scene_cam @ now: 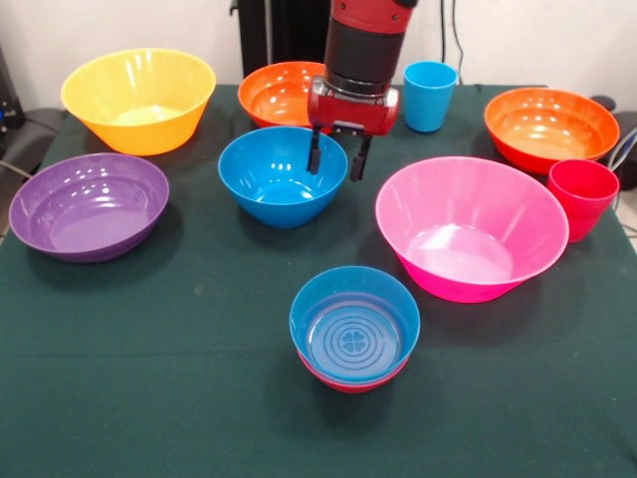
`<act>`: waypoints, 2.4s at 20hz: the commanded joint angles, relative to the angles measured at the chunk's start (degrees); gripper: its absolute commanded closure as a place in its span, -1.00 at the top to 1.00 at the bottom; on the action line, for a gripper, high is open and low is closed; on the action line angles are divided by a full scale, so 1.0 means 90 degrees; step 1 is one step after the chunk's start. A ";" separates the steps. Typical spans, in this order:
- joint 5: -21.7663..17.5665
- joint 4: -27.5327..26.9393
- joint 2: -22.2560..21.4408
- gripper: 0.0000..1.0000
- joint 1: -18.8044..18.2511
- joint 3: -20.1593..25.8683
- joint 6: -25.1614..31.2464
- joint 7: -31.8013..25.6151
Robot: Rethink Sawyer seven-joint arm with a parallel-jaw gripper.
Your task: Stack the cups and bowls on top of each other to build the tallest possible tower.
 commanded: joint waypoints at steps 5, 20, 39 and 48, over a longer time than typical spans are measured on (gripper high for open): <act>-0.0176 -0.0461 0.0259 1.00 0.0060 0.0327 0.0066 0.0772; 0.0030 -0.0624 0.0245 -1.00 0.0322 0.0035 0.0498 0.0784; 0.0874 -0.3366 0.0975 -1.00 0.1493 -0.1406 0.3220 0.1166; 0.0928 -0.5103 0.1646 -1.00 0.1668 -0.1989 0.4879 0.1653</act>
